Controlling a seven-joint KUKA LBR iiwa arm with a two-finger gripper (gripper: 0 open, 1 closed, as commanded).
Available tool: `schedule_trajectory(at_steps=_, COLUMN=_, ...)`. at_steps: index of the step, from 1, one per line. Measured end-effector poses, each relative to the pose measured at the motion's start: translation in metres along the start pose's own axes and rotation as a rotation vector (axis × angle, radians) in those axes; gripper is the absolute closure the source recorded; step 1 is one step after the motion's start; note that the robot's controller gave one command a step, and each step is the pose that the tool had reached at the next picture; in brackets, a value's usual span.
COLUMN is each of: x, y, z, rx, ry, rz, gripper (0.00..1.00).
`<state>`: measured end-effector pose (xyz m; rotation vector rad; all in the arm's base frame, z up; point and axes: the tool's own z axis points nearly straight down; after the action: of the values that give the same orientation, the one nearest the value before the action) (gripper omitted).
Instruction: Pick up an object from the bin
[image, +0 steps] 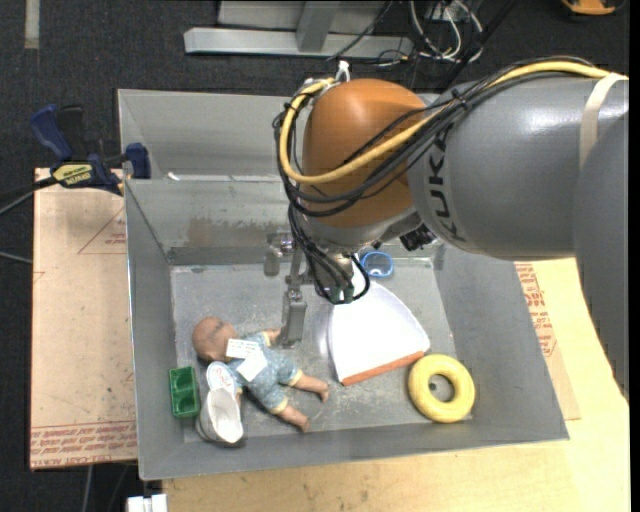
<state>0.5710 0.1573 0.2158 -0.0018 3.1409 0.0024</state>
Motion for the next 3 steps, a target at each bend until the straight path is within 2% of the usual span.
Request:
schedule_trajectory(at_steps=1, x=0.022, y=-0.03, z=0.035, rx=-0.002, ry=-0.004, rz=-0.059, gripper=0.0)
schedule_trajectory(at_steps=2, x=0.034, y=-0.035, z=0.095, rx=0.001, ry=-0.003, rz=-0.199, gripper=0.0)
schedule_trajectory(at_steps=3, x=0.02, y=-0.029, z=0.142, rx=-0.005, ry=-0.019, rz=-0.413, gripper=1.0)
